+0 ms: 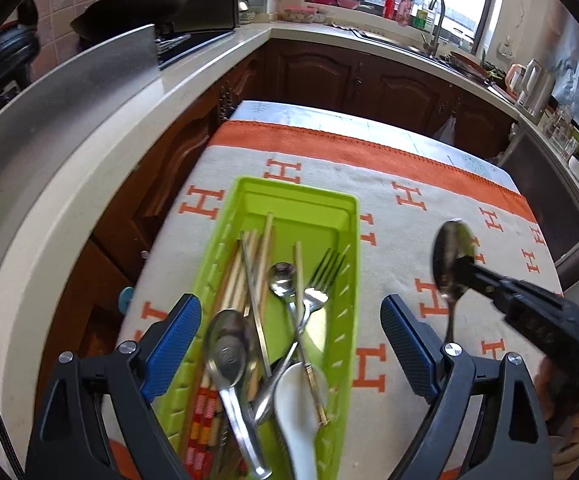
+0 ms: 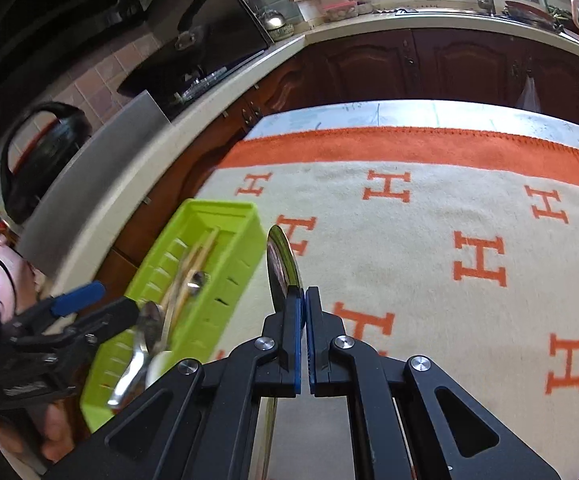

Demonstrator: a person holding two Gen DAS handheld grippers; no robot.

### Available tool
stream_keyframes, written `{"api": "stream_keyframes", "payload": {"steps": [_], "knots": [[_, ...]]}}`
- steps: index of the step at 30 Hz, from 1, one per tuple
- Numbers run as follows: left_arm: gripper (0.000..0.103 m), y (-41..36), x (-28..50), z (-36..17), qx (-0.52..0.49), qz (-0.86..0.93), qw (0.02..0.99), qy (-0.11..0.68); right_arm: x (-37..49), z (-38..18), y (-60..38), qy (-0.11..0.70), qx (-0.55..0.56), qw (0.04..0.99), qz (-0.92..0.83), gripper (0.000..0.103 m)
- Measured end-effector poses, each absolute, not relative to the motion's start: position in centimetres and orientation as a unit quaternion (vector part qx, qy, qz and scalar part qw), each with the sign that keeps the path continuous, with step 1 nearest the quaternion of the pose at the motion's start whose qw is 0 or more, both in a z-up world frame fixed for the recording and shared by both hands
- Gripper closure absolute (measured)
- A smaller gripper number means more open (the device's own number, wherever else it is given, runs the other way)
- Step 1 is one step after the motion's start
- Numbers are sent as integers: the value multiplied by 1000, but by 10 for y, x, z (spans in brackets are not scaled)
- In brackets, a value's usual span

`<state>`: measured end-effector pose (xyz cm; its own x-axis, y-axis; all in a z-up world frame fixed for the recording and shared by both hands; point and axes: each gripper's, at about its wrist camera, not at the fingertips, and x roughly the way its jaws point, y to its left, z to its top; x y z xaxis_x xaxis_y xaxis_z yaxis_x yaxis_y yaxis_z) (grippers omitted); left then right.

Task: Organize utensils
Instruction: 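Carry the large steel spoon into the green tray and open the right tool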

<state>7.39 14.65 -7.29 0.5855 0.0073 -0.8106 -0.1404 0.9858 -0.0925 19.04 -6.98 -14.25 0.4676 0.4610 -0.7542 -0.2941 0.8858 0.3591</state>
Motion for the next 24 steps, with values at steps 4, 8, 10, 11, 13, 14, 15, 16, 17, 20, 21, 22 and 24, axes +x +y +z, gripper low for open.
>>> {"api": "stream_keyframes", "payload": {"steps": [4,8,10,11,13,14,15,16,17,20,21,22,24], "knots": [[13,166,57,-60,-76,64,891,443,174,-104,-58,455,97,852,238,101],[13,190,38,-44,-77,98,895,429,156,-68,-36,444,104,848,270,101],[13,200,31,-36,-79,113,895,425,150,-53,-26,441,106,845,281,101],[13,206,27,-31,-81,119,895,422,145,-46,-18,440,104,845,285,101],[13,214,21,-24,-84,127,896,416,139,-32,-6,436,100,847,288,101],[13,218,18,-21,-83,132,897,413,136,-27,1,434,96,849,287,101],[13,220,16,-18,-81,137,898,410,135,-22,7,433,92,849,288,101],[13,223,14,-16,-80,142,898,408,133,-19,14,432,86,851,286,101],[13,225,13,-14,-81,146,899,406,133,-17,21,433,81,853,281,101],[13,232,11,-14,-89,150,896,407,134,-20,39,441,63,856,261,101],[13,235,11,-16,-92,150,895,410,135,-23,44,445,57,857,255,101],[13,236,11,-18,-94,150,893,413,139,-29,48,451,53,855,251,101],[13,238,10,-23,-94,152,890,419,146,-44,57,469,49,849,241,101]]}}
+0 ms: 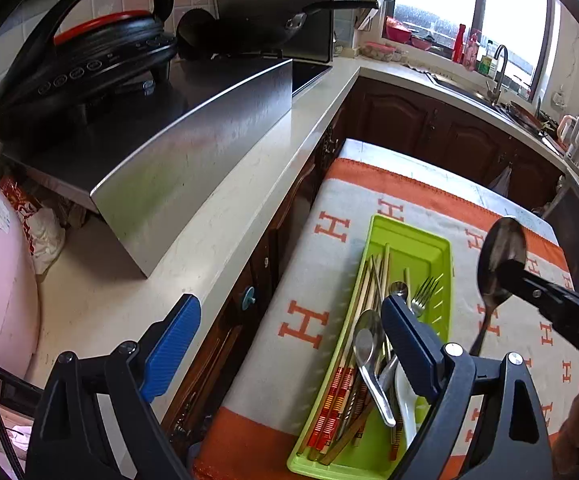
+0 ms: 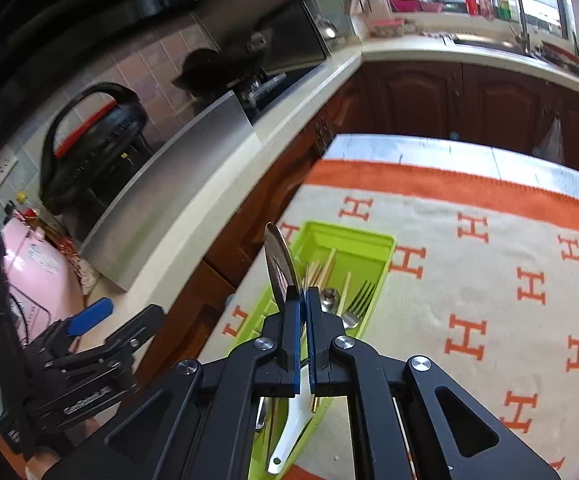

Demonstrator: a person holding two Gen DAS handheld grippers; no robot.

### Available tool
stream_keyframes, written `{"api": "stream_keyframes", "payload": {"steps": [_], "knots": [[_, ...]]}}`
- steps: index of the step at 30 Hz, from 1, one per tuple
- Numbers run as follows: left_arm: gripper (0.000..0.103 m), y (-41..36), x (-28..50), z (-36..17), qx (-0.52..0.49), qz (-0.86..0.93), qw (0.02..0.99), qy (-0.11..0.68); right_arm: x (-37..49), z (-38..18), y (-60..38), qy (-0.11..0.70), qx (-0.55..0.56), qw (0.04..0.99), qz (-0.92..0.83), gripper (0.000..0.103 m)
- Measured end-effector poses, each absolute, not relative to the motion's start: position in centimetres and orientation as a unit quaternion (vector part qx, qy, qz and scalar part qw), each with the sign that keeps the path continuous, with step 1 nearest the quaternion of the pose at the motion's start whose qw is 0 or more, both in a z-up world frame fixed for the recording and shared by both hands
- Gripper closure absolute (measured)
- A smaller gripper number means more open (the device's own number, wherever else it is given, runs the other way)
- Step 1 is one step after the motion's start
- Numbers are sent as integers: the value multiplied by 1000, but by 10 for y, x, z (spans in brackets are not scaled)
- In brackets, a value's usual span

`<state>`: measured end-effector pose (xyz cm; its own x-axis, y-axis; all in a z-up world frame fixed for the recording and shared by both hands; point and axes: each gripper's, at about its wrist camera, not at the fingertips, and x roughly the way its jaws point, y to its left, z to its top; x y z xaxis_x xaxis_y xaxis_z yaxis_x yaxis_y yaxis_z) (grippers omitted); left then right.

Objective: Organize utensils

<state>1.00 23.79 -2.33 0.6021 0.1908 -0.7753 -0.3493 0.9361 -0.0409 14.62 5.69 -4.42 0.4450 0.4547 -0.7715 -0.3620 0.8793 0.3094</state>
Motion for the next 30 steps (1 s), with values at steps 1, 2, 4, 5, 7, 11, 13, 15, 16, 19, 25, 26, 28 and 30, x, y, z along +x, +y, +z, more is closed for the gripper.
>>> {"api": "stream_keyframes", "payload": {"steps": [1,2,4,5,7,11,13,15,16,19,25,26,28,30], "knots": [[13,237,11,-26,-94,152,889,422,149,-52,61,477,48,845,236,101],[13,239,12,-29,-93,151,887,425,151,-60,65,485,46,842,231,101],[13,240,12,-32,-94,151,885,429,158,-75,68,498,44,837,222,101],[13,240,12,-33,-94,149,885,431,161,-82,70,506,43,834,216,101],[13,241,13,-36,-96,144,885,431,165,-95,71,520,47,828,206,101],[5,239,13,-38,-101,131,887,431,170,-112,69,547,51,813,194,96],[1,235,13,-39,-102,120,889,430,170,-113,66,546,48,814,192,94],[1,230,14,-41,-99,108,889,433,166,-109,63,538,41,819,197,91],[1,226,15,-41,-97,103,889,435,164,-106,62,534,36,821,198,90],[1,215,16,-45,-93,88,887,443,156,-96,56,523,24,829,198,80],[1,195,16,-52,-90,62,881,461,135,-85,30,508,4,840,188,69],[1,193,15,-53,-90,60,880,463,132,-84,25,505,-2,843,186,69],[1,183,14,-56,-92,51,876,471,122,-82,12,499,-17,848,177,69],[1,174,12,-58,-93,45,872,479,112,-80,-3,496,-22,851,169,69]]}}
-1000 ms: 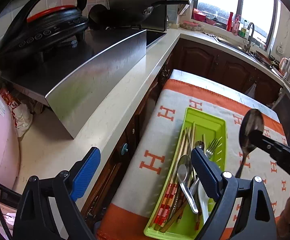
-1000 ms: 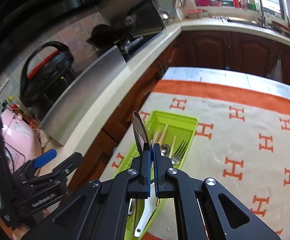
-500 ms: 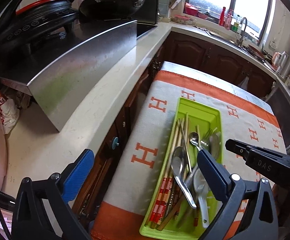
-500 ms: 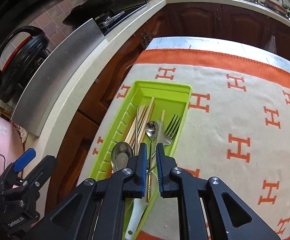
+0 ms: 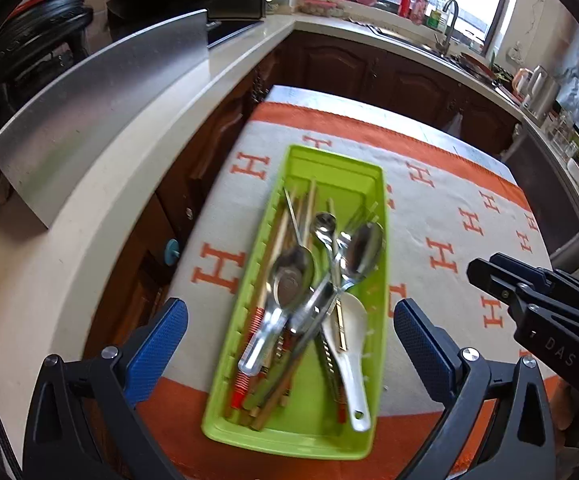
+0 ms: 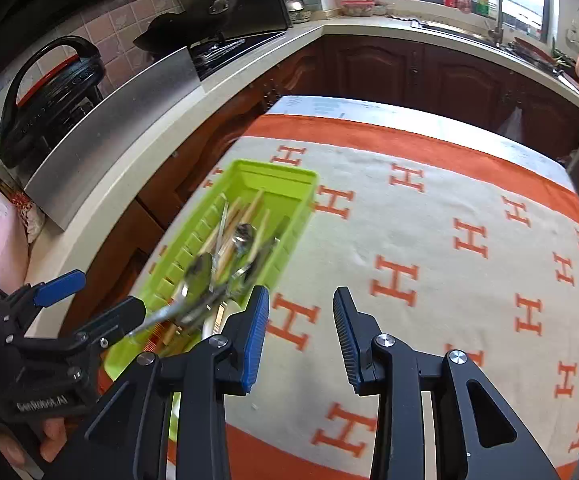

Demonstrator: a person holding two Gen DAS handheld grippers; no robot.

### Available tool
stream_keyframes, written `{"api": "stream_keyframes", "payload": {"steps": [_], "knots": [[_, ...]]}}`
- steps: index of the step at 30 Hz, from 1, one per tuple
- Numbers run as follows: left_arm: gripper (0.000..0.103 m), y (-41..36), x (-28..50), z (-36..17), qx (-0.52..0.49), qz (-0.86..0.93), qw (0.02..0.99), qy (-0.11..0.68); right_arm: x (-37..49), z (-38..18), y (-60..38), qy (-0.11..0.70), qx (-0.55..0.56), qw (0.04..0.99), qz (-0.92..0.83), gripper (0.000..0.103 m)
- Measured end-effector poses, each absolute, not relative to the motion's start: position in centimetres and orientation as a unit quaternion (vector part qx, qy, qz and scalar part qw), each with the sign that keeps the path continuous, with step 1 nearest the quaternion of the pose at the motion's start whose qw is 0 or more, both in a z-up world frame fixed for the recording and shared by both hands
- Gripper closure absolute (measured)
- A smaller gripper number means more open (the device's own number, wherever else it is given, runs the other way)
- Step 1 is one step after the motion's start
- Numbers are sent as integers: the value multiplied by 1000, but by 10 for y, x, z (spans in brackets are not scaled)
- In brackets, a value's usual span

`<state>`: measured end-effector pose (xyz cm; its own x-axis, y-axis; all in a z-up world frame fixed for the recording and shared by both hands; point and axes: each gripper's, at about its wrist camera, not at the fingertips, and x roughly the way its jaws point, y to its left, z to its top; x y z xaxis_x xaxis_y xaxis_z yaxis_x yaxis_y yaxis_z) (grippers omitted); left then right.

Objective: Organize utensils

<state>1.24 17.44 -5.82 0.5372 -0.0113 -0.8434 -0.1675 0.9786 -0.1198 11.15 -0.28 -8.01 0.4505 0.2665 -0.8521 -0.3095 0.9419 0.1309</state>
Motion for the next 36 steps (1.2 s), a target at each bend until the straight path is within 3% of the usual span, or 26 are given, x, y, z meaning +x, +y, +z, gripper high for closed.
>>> {"api": "stream_keyframes", "payload": {"steps": [13,29,36], "knots": [[1,107,-1,-39,-61,9,877,476,38,-55,-135,482,10,872,83,68],[1,5,-21,37,-2,-27,908,417,-37,38,-210,416,62,907,19,29],[1,-12,-27,45,9,-20,916,402,-53,47,-207,404,50,913,14,27]]}}
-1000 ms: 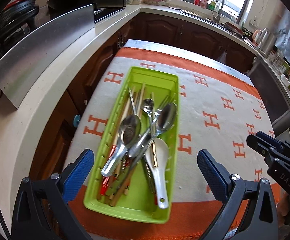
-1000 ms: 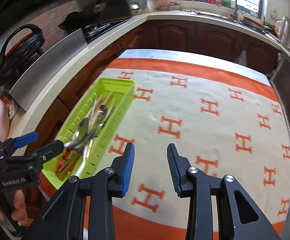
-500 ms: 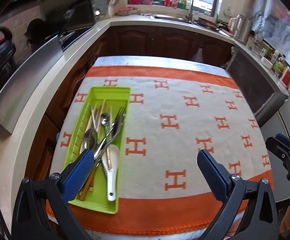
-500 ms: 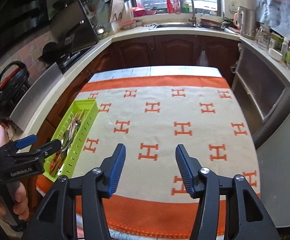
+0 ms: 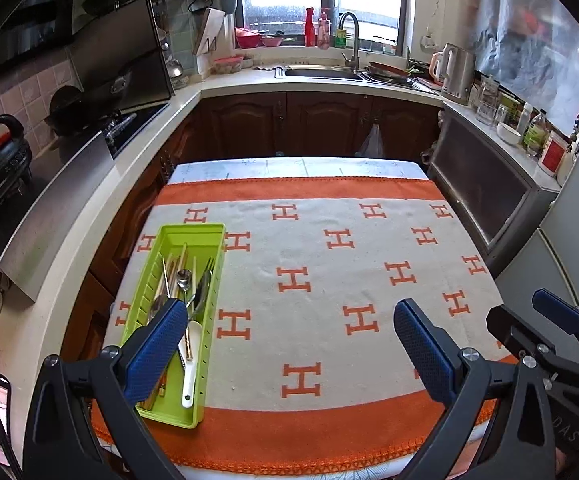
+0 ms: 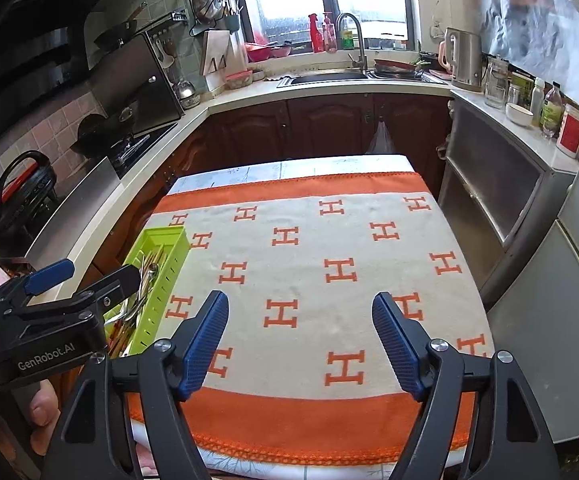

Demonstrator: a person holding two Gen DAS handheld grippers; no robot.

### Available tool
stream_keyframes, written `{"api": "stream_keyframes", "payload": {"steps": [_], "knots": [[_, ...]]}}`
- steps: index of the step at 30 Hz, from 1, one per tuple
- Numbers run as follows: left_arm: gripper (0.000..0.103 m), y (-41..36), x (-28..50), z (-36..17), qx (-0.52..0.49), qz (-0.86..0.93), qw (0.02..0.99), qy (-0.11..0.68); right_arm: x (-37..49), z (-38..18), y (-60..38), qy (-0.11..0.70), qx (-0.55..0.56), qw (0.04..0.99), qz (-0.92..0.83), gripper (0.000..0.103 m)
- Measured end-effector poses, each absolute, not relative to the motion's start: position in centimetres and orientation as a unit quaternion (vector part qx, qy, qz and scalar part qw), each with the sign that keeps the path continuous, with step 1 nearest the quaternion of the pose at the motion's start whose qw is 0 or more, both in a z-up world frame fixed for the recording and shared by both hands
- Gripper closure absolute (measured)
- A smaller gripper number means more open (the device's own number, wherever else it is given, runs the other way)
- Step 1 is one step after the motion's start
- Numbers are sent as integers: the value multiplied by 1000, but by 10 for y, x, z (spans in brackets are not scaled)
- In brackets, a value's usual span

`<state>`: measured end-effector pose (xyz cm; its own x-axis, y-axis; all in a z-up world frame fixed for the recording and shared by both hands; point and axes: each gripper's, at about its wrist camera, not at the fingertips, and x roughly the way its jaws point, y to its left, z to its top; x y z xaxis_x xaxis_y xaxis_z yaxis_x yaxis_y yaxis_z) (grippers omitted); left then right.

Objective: Organize utensils

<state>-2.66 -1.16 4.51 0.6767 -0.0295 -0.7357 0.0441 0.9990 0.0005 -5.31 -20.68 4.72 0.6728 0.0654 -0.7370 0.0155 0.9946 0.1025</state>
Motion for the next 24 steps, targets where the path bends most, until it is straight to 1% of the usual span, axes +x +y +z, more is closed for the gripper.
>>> {"api": "stream_keyframes", "payload": {"steps": [10,24], "knots": [[1,-4,-19,37,-5,-7,909,418,-30,42,-191,408,28,912,35,27],[1,-1,-10,30,-3,-2,905,425,-8,28,-189,421,30,905,42,27]]}}
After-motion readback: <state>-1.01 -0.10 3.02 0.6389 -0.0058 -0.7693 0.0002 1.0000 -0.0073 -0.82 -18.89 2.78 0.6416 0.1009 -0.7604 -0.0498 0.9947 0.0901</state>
